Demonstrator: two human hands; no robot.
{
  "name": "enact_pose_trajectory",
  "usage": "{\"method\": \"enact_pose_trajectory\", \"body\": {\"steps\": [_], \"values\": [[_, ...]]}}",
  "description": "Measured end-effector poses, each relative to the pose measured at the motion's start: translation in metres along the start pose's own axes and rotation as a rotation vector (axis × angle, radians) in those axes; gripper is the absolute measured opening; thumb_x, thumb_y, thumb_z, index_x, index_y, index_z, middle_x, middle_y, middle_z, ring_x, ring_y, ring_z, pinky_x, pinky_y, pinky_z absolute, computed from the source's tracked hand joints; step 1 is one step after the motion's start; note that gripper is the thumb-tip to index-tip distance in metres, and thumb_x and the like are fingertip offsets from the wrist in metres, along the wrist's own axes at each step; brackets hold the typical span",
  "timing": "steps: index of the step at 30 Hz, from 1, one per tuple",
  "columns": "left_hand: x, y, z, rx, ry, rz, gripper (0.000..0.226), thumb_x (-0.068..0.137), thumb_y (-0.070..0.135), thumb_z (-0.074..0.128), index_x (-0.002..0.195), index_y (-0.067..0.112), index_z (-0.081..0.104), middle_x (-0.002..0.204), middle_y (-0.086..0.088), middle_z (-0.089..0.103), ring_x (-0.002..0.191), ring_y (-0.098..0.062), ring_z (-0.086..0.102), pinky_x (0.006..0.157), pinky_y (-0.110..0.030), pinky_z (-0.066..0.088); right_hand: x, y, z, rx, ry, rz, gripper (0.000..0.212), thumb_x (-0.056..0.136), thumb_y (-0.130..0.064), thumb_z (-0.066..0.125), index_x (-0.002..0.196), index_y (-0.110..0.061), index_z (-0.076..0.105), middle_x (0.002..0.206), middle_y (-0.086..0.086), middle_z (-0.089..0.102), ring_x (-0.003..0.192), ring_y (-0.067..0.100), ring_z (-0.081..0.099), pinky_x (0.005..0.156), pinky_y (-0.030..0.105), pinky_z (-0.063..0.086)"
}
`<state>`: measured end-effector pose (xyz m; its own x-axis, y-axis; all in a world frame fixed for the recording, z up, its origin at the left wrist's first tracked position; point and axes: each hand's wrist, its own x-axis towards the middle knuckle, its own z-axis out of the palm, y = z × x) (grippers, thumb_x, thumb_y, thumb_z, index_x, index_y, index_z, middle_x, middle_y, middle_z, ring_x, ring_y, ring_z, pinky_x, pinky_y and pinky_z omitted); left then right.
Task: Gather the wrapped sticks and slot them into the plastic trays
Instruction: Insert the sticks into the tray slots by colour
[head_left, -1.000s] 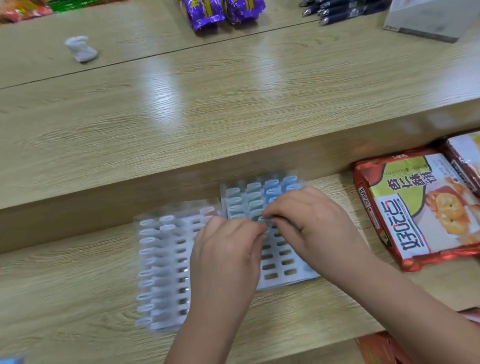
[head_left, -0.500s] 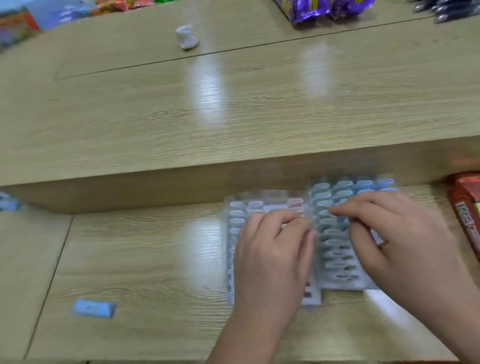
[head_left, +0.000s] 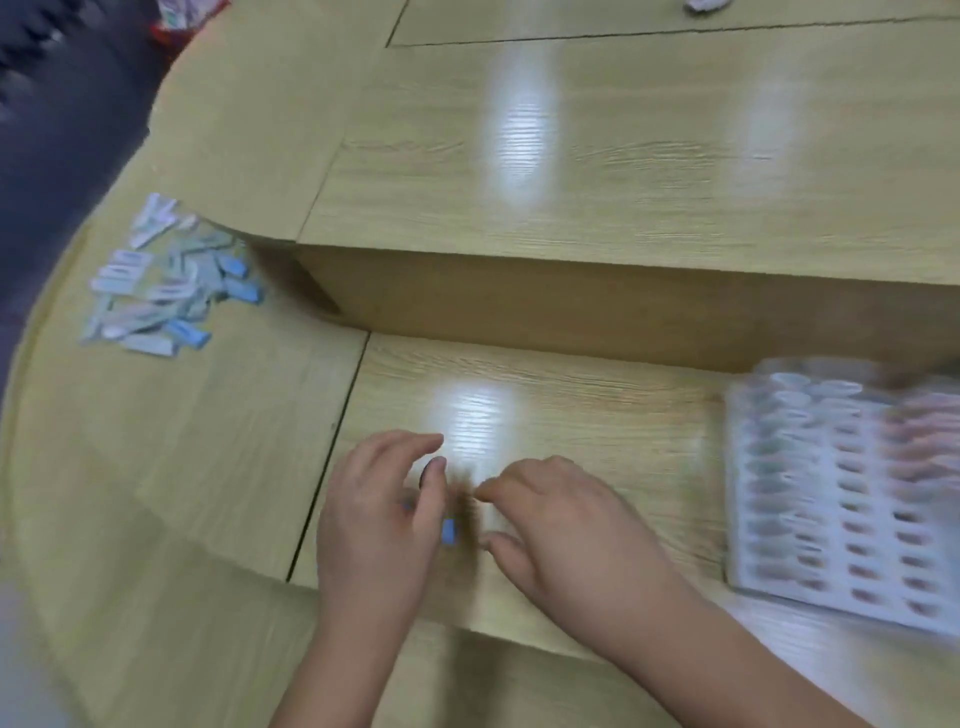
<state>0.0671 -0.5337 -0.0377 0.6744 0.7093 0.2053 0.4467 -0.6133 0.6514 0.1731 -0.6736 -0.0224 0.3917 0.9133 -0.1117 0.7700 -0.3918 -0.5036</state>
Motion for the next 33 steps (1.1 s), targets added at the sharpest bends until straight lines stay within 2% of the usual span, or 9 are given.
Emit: {"method": "enact_pose_trajectory", "body": {"steps": [5,8,10,16,19,22,27,30,33], "values": [[-0.014,-0.063,-0.023,0.031,-0.102,-0.125,0.024,0.089,0.006,0.069,0.108,0.019,0.074,0.11,0.009,0.066,0.103,-0.008,0.061,0.093,-0.031,0.049,0.024,-0.026,0.042,-0.016,-0.042,0.127,0.046,0.09,-0.062,0.048,0.126,-0.033,0.05,0.116,-0.009,0.051,0.11,0.016,0.049,0.086,0.032,0.044],[-0.02,-0.077,-0.027,0.045,-0.152,-0.046,0.028,0.09,0.026,0.059,0.114,0.019,0.073,0.118,0.009,0.064,0.111,-0.008,0.057,0.1,-0.017,0.04,0.031,-0.03,0.048,-0.062,-0.022,0.17,0.034,0.084,-0.058,0.06,0.109,-0.033,0.058,0.102,-0.01,0.054,0.097,0.016,0.054,0.07,0.031,0.045],[-0.022,-0.081,-0.026,0.027,-0.151,-0.011,0.034,0.09,0.032,0.055,0.115,0.017,0.073,0.12,0.009,0.064,0.115,-0.007,0.056,0.102,-0.018,0.039,0.034,-0.029,0.047,-0.05,-0.011,0.199,0.026,0.082,-0.053,0.065,0.1,-0.035,0.059,0.096,-0.013,0.053,0.092,0.013,0.052,0.062,0.029,0.042],[-0.021,-0.078,-0.014,-0.054,-0.07,0.013,0.033,0.092,0.029,0.053,0.114,0.013,0.072,0.119,0.011,0.064,0.117,-0.005,0.056,0.103,-0.022,0.04,0.03,-0.017,0.03,0.053,0.031,0.273,0.011,0.09,-0.042,0.06,0.096,-0.036,0.053,0.089,-0.016,0.054,0.086,0.01,0.054,0.067,0.031,0.045],[-0.016,-0.06,-0.003,-0.115,-0.083,-0.009,0.036,0.091,0.032,0.052,0.117,0.015,0.071,0.119,0.015,0.064,0.118,-0.007,0.056,0.104,-0.02,0.04,0.012,-0.01,0.008,0.122,0.088,0.293,0.01,0.092,-0.036,0.062,0.101,-0.036,0.058,0.094,-0.017,0.056,0.081,0.01,0.058,0.069,0.03,0.048],[-0.01,-0.031,0.013,-0.172,-0.113,-0.019,0.039,0.09,0.037,0.052,0.121,0.021,0.068,0.121,0.027,0.056,0.118,-0.003,0.054,0.103,-0.015,0.038,-0.017,0.001,-0.021,0.166,0.239,0.297,0.012,0.088,-0.03,0.066,0.1,-0.032,0.066,0.094,-0.019,0.059,0.079,0.003,0.057,0.067,0.026,0.049],[-0.011,0.041,0.059,-0.281,-0.226,0.028,0.044,0.087,0.04,0.053,0.126,0.024,0.064,0.125,0.032,0.052,0.122,0.006,0.048,0.101,-0.009,0.035,-0.082,0.044,-0.074,0.112,0.402,0.334,0.021,0.084,-0.019,0.074,0.1,-0.032,0.069,0.094,-0.022,0.061,0.075,-0.004,0.056,0.066,0.019,0.045],[-0.019,0.085,0.089,-0.347,-0.348,0.055,0.049,0.087,0.045,0.051,0.134,0.031,0.056,0.137,0.023,0.051,0.132,0.001,0.045,0.108,-0.014,0.034,-0.121,0.078,-0.098,0.089,0.524,0.355,0.025,0.09,-0.02,0.067,0.11,-0.035,0.067,0.099,-0.024,0.061,0.078,-0.002,0.059,0.064,0.01,0.043],[-0.027,0.126,0.113,-0.352,-0.439,0.11,0.054,0.087,0.054,0.049,0.141,0.046,0.043,0.153,0.023,0.034,0.144,0.005,0.028,0.113,-0.015,0.027,-0.159,0.114,-0.119,0.07,0.624,0.417,0.038,0.089,-0.032,0.059,0.125,-0.041,0.058,0.106,-0.027,0.059,0.086,-0.001,0.06,0.069,0.006,0.042]]}}
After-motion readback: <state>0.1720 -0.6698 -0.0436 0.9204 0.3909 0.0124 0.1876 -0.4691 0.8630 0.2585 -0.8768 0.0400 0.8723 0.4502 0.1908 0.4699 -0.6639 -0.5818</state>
